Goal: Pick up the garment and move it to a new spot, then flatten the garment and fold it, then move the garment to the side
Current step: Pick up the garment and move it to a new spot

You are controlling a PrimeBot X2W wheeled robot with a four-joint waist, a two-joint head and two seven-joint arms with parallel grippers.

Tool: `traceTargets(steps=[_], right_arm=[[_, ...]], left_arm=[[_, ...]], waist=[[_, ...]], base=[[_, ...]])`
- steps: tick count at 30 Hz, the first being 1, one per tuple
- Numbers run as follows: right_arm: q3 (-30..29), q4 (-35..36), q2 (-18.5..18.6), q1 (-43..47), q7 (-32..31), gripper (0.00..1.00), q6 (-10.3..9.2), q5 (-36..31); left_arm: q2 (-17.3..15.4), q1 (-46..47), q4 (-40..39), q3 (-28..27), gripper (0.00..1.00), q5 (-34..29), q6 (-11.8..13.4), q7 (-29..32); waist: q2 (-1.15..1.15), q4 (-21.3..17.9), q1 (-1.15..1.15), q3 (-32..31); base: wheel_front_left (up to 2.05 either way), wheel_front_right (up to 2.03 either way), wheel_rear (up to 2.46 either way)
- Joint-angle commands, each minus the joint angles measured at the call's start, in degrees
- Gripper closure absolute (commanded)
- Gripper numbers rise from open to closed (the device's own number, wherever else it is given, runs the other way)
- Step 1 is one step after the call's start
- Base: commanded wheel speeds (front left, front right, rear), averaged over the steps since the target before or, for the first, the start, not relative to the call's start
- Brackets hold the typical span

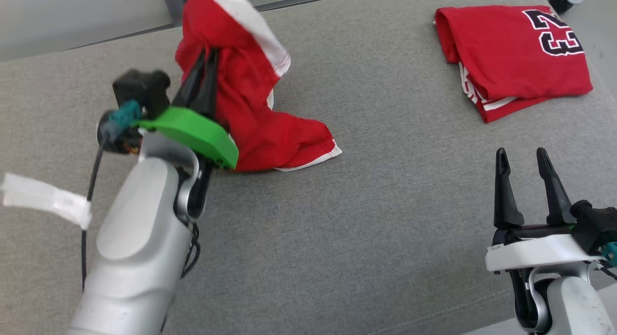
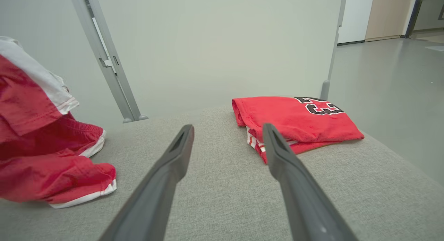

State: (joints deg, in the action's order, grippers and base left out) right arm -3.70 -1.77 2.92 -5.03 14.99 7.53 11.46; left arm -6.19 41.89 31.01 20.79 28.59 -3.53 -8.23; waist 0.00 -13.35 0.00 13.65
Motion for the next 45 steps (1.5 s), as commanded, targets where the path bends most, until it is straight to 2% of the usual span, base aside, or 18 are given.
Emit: traceTargets(steps=[1,6,7,8,9,14,22,36,45], right_arm=[[-0.03,-0.17,0.02,0.27,0.26,0.0,-0.09,-0.18],[0.33,-0.67,0.03,0.75,0.26,0.0,-0.09,-0.43],[0.34,-0.78,0.13,0.84,0.26,0.0,-0.09,-0.5],[0.39,-0.86,0.23,0.87,0.26,0.0,-0.09,-0.52],[0.51,-1.0,0.4,0.89,0.25,0.0,-0.09,-0.44],[0.58,-1.45,1.07,1.38,0.26,0.0,-0.09,-0.39],[0.92,-1.81,1.67,2.97,0.26,0.0,-0.09,-0.29],[2.09,-2.03,2.18,6.33,0.25,0.0,-0.1,0.27],[2.86,-2.37,2.35,7.56,0.26,0.0,-0.1,0.69]], left_arm=[[0.0,-2.85,0.02,0.14,1.0,0.49,0.46,-0.72],[-0.3,-10.77,0.12,0.92,1.0,1.12,1.14,-1.77],[-0.37,-12.08,0.18,1.27,0.87,1.0,1.15,-1.86],[-0.38,-12.96,0.14,1.64,0.41,0.82,1.14,-1.88],[-0.37,-13.76,0.12,1.76,0.0,0.93,1.11,-2.03],[-0.65,-16.1,-0.48,2.01,0.0,0.71,1.45,-3.65],[-3.26,-18.68,-4.96,0.1,0.0,-1.02,2.85,-6.25],[-9.12,-30.44,-16.9,-7.89,0.0,-4.83,5.98,-6.94],[-10.5,-38.25,-21.77,-12.29,0.0,-6.2,4.18,-6.95]], waist=[[0.0,1.53,0.0,-0.56],[0.0,3.46,0.0,-1.2],[0.0,3.88,0.0,-1.41],[0.0,4.17,0.0,-1.58],[0.0,4.53,0.0,-1.84],[0.0,6.02,0.0,-3.62],[0.0,8.58,0.0,-7.41],[0.0,12.52,0.0,-12.38],[0.0,14.18,0.0,-13.19]], base=[[0.0,0.0,0.0],[0.0,0.0,0.0],[0.0,0.0,0.0],[0.0,0.0,0.0],[0.0,0.0,0.0],[0.0,0.0,0.0],[0.0,0.0,0.0],[0.0,0.0,0.0],[0.0,0.0,0.0]])
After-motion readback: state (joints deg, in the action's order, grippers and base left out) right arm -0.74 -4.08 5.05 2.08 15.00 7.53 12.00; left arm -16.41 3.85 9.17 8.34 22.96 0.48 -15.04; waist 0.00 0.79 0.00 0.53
